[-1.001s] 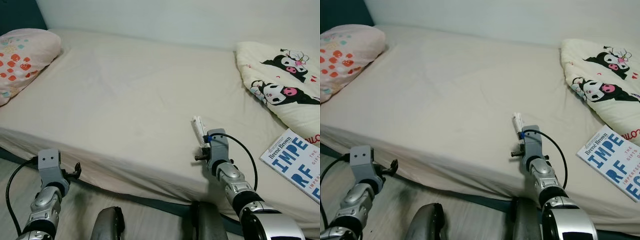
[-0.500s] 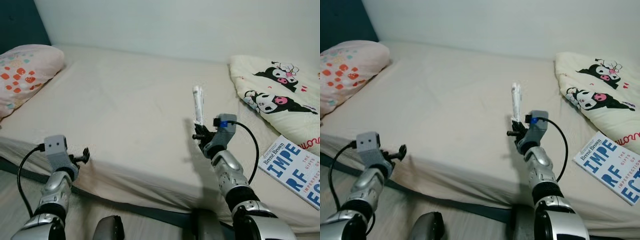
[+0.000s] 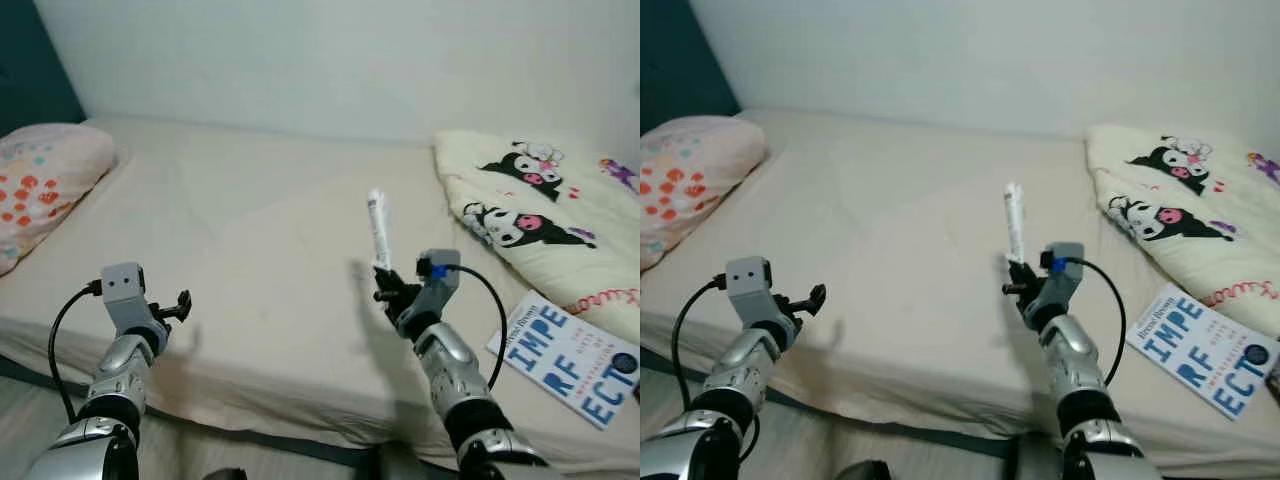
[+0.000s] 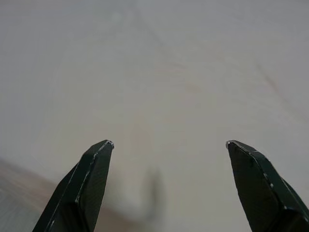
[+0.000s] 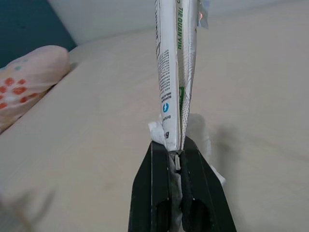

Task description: Clean up the room

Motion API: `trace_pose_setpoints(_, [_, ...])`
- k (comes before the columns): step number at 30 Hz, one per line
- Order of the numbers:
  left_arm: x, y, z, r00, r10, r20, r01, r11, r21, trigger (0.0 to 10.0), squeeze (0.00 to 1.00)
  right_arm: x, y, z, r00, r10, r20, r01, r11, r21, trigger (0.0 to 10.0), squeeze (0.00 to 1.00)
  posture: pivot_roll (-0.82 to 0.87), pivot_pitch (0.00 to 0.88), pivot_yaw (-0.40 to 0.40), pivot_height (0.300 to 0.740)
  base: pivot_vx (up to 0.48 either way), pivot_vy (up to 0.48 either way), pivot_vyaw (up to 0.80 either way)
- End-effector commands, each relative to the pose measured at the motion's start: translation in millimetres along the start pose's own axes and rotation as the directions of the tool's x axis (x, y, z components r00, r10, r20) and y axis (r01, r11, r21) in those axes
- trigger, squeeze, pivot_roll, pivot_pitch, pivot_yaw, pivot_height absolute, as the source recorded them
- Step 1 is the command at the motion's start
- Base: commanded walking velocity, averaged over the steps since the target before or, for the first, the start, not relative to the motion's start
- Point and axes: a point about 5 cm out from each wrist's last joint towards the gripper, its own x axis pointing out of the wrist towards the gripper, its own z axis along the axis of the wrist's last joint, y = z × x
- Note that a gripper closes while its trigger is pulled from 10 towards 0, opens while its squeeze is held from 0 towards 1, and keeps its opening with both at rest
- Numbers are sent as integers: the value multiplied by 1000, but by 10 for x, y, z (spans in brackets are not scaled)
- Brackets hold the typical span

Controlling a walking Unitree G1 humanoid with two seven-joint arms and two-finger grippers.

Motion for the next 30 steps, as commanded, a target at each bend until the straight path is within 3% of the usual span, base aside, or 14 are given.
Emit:
trace_pose_setpoints(1, [-59,14,-142,999,-3,-46,4,1000,15,10000,0,-5,44,-33,1000,20,-13,-20,1000,-2,0,0,0,0,-10,655,0,0,0])
trace_pose_setpoints(7, [-155,63,-352,991,27,-129,-24,999,24,10000,0,-83,51,-217,997,14,-80,-14,1000,2,0,0,-11,0,-15,680,0,0,0])
trace_pose_setpoints(9, [-319,129,-643,968,59,-244,-51,998,42,10000,0,-239,-38,-464,982,-28,-186,28,1000,-3,0,0,-10,0,-21,695,0,0,0])
trace_pose_setpoints(11, [-355,142,-699,962,65,-265,-55,997,45,10000,0,-279,-64,-514,977,-40,-210,39,999,-8,0,0,-10,0,-21,700,0,0,0])
trace_pose_setpoints(14, [-619,256,-1028,912,107,-396,-63,990,123,10000,0,-507,-160,-779,942,-98,-320,108,994,14,0,0,-8,0,-24,715,0,0,0])
trace_pose_setpoints(15, [-619,256,-1028,912,107,-396,-63,990,123,10000,0,-507,-160,-779,942,-98,-320,108,994,14,0,0,-8,0,-24,715,0,0,0])
trace_pose_setpoints(17, [-869,362,-1281,851,152,-503,-80,983,162,10000,0,-699,-215,-972,905,-145,-400,171,985,30,0,0,-20,0,-17,725,0,0,0])
trace_pose_setpoints(18, [-869,362,-1281,851,152,-503,-80,983,162,10000,0,-699,-215,-972,905,-145,-400,171,985,30,0,0,-20,0,-17,725,0,0,0])
trace_pose_setpoints(19, [-998,410,-1395,817,171,-551,-83,980,181,10000,0,-813,-249,-1071,879,-176,-442,213,976,34,0,0,-20,0,-17,730,0,0,0])
trace_pose_setpoints(21, [-998,410,-1395,817,171,-551,-83,980,181,10000,0,-813,-249,-1071,879,-176,-442,213,976,34,0,0,-20,0,-17,730,0,0,0])
trace_pose_setpoints(23, [-1315,510,-1630,739,213,-639,-101,973,208,10000,0,-1176,-328,-1325,808,-248,-535,335,940,70,0,0,-23,0,-13,740,0,0,0])
trace_pose_setpoints(25, [-1463,542,-1727,706,230,-670,-113,970,213,10000,0,-1444,-362,-1476,759,-288,-584,417,904,97,0,0,-21,0,-16,740,0,0,0])
trace_pose_setpoints(28, [-1478,541,-1738,704,230,-672,-111,970,215,10000,0,-1529,-363,-1524,743,-296,-599,442,891,108,0,0,-17,0,-18,740,0,0,0])
trace_pose_setpoints(30, [-1457,517,-1737,703,231,-673,-101,969,228,10000,0,-1783,-332,-1679,675,-313,-668,495,863,97,0,0,-19,0,-21,740,0,0,0])
